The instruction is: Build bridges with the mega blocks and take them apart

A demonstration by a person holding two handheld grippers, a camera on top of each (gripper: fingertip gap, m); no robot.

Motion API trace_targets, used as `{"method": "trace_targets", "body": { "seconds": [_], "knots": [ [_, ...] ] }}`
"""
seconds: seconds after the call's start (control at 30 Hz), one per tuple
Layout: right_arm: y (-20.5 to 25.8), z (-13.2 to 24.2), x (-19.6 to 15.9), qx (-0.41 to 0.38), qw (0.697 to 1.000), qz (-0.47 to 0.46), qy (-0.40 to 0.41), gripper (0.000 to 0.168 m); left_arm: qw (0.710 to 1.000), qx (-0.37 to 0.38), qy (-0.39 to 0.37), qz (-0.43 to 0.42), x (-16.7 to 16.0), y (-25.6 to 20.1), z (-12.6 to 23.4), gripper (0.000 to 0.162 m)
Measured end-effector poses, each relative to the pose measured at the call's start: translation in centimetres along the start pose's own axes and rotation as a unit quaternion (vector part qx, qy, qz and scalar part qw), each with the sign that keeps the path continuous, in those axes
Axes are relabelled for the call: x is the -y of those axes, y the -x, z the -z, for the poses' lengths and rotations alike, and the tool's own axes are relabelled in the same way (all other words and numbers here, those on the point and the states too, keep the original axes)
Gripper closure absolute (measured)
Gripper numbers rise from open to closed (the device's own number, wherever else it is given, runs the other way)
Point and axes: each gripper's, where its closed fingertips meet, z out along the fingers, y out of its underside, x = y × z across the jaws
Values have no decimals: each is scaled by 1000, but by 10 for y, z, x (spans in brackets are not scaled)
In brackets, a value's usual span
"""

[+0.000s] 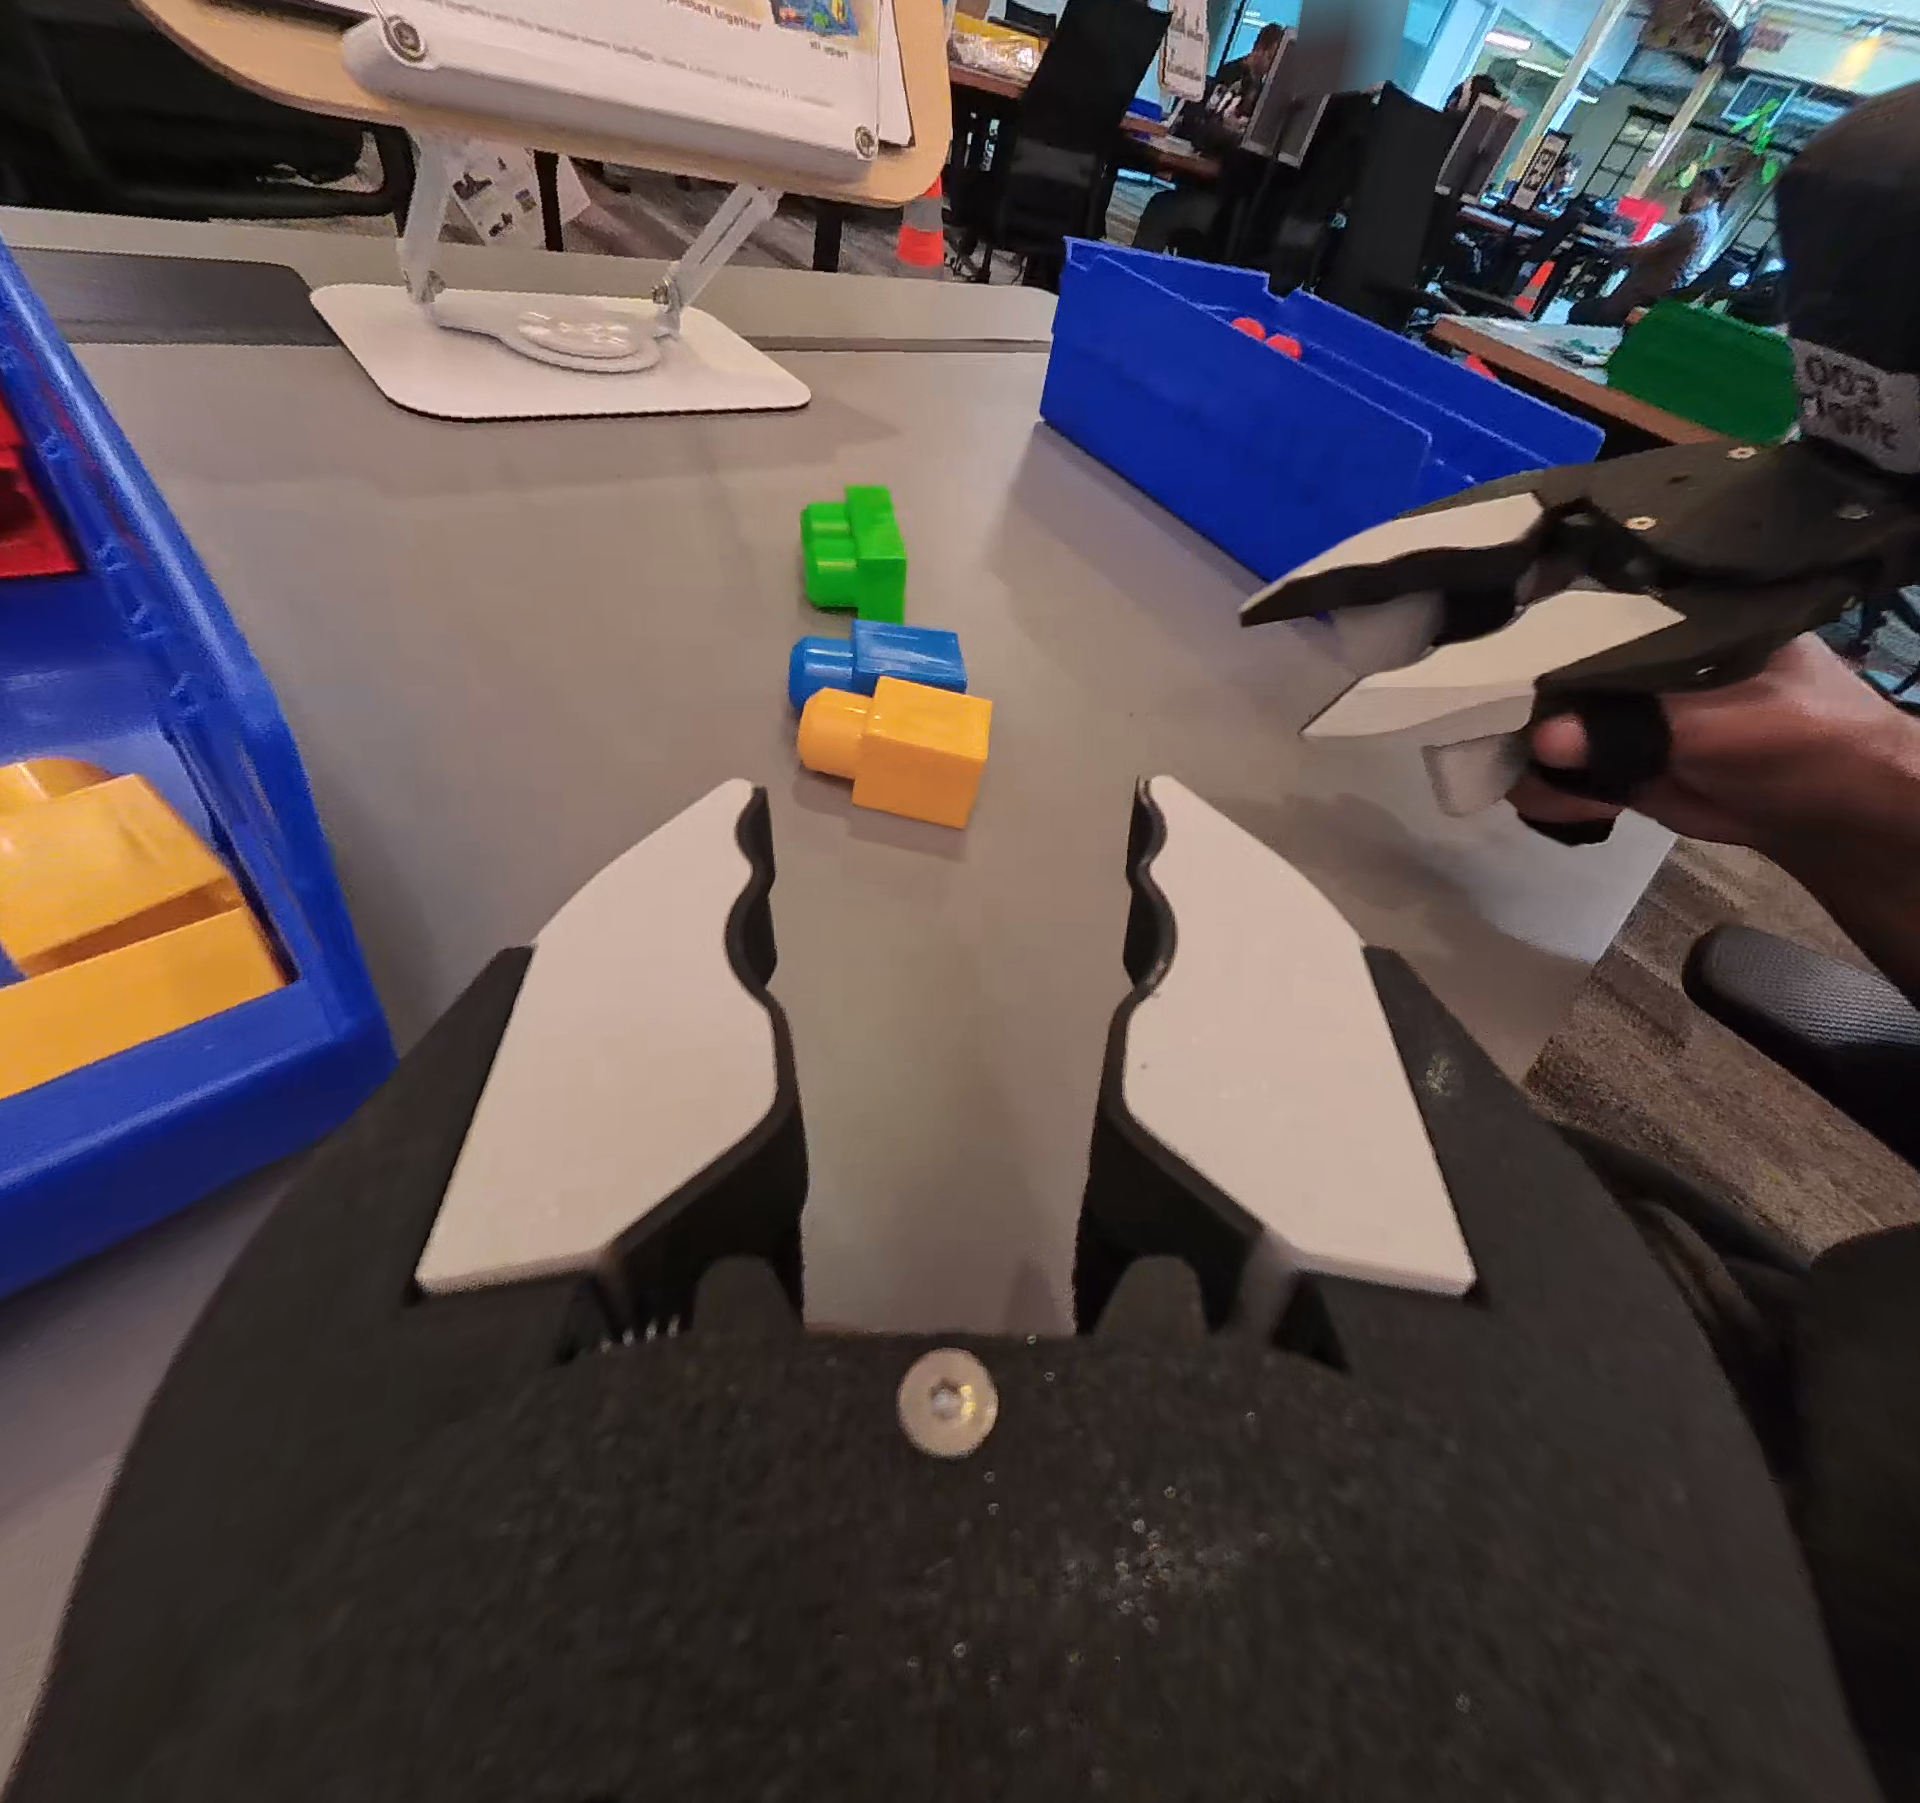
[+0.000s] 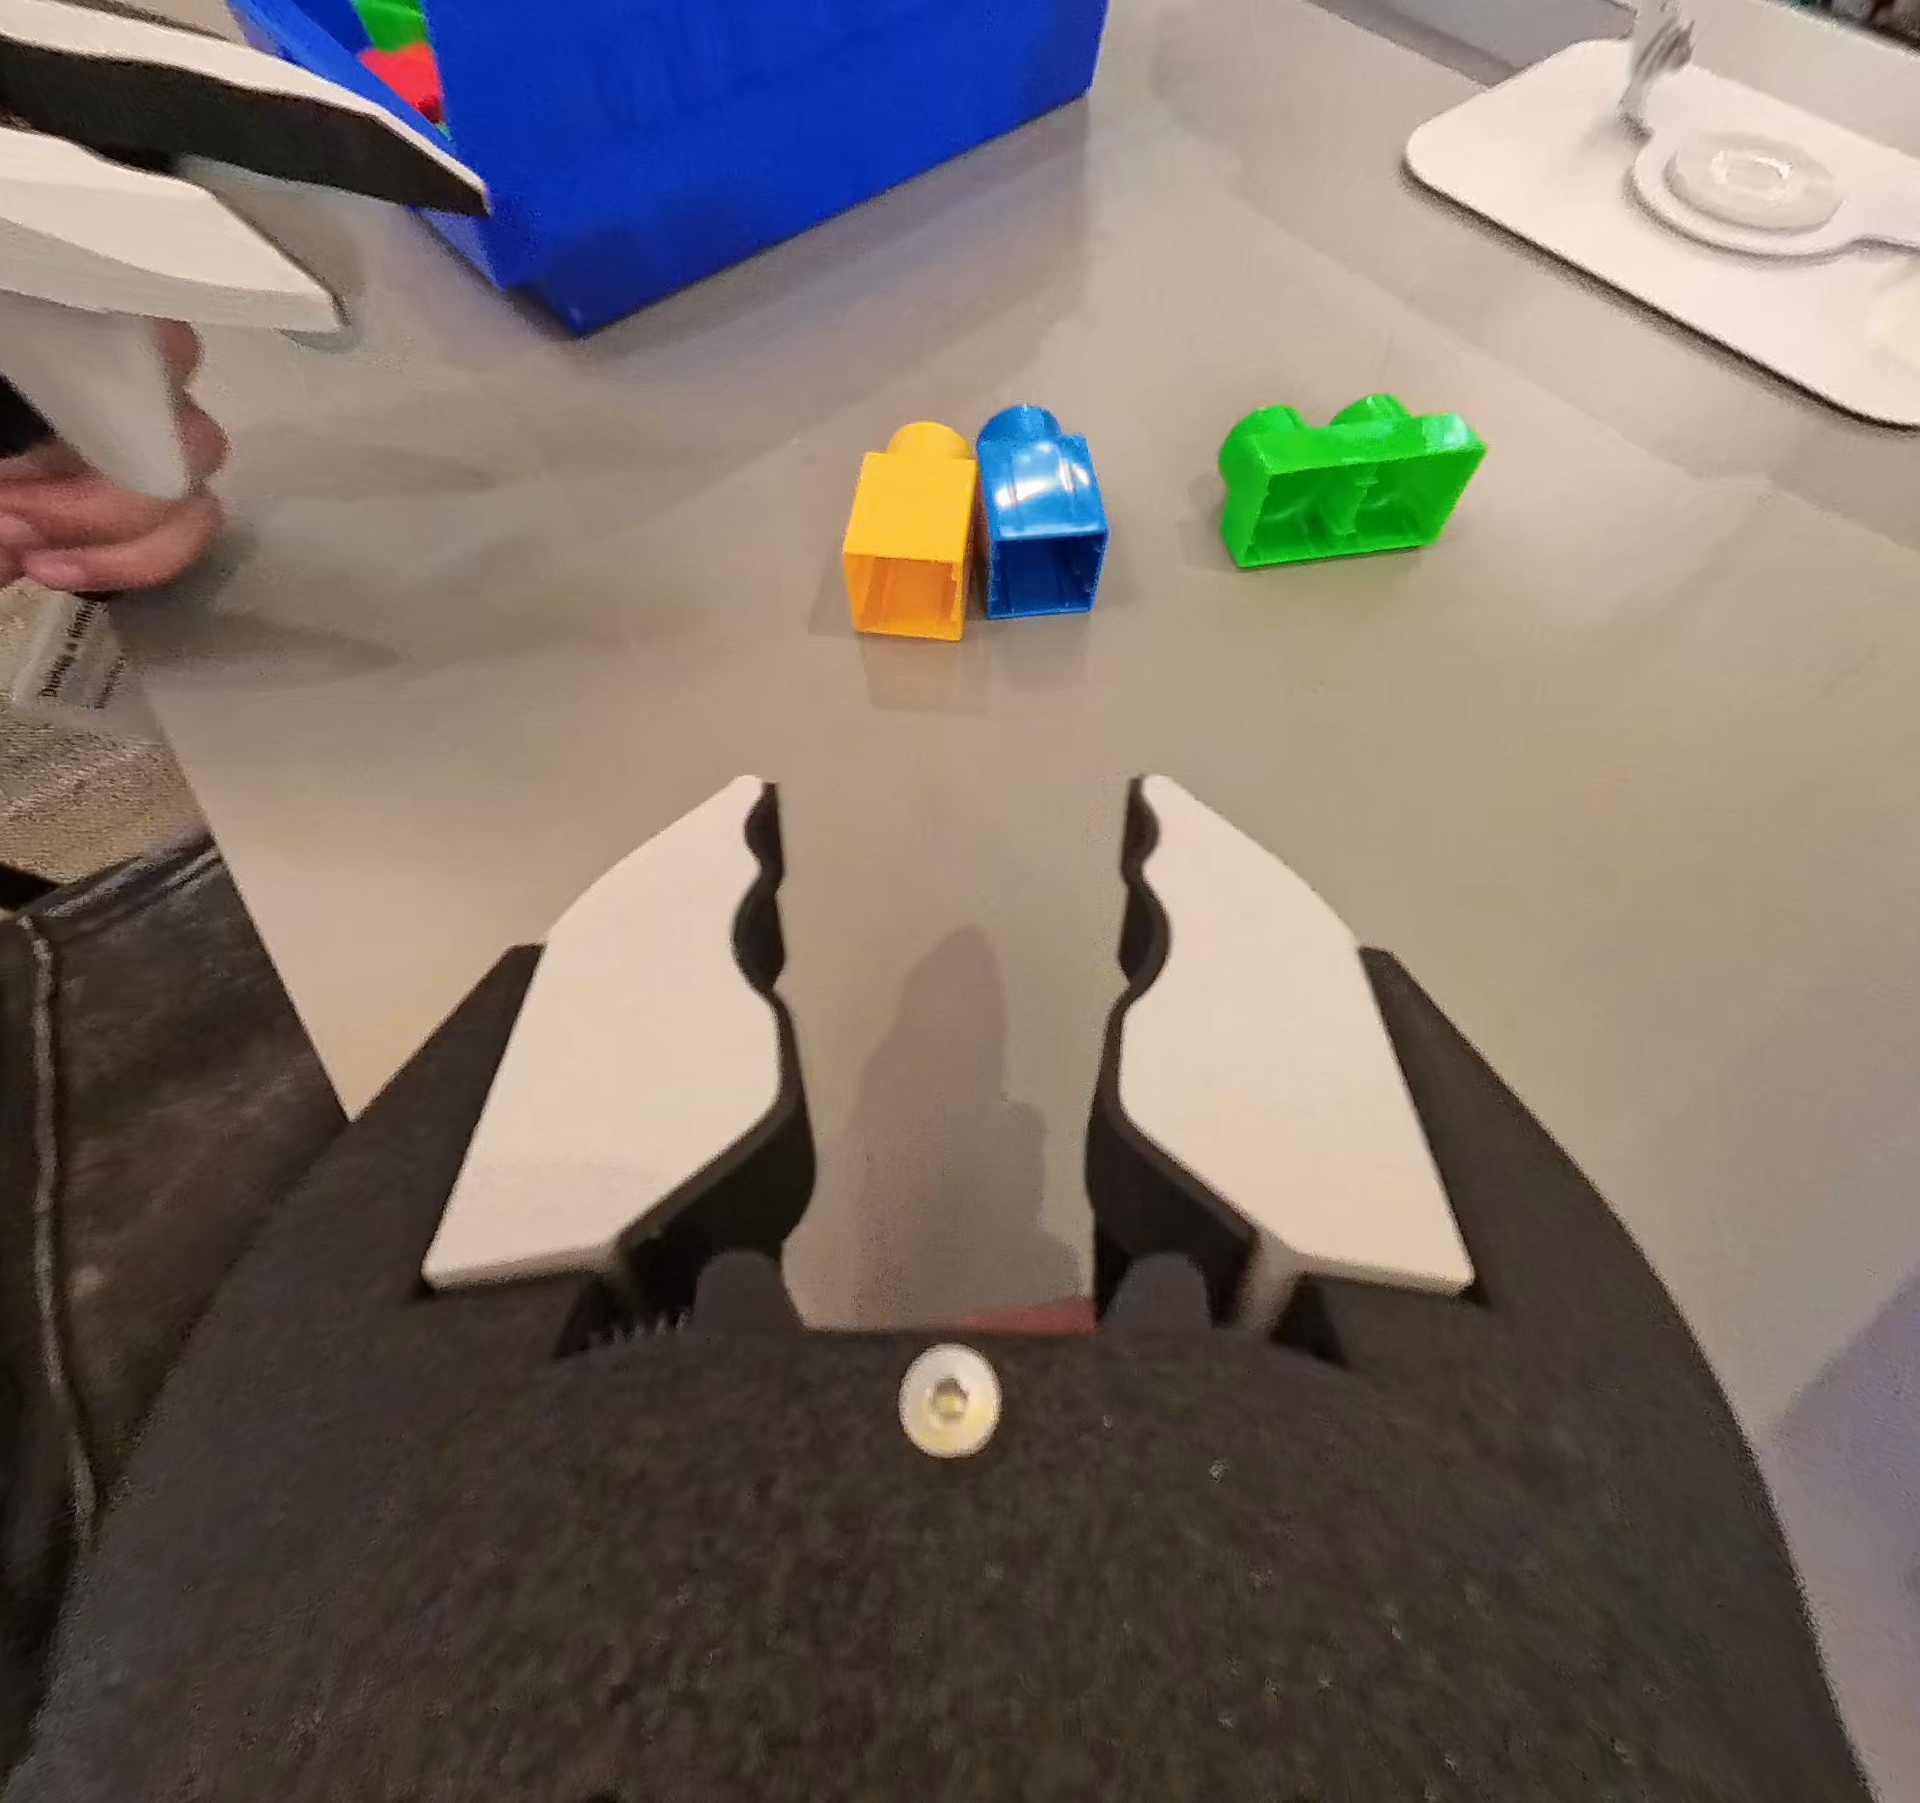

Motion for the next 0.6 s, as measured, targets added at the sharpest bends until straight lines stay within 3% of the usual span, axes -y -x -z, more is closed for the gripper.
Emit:
{"method": "trace_targets", "body": {
  "seconds": [0.17,0.33,0.6],
  "knots": [
    [15,-47,4,-6,996,28,81,81,999,3,17,-38,2,-9,1,98],
    [3,-91,12,-38,990,73,117,77,997,-1,24,-68,0,-21,1,100],
    [-9,-125,13,-47,981,79,169,75,995,-4,37,-90,-3,-28,2,100]
  ]
}}
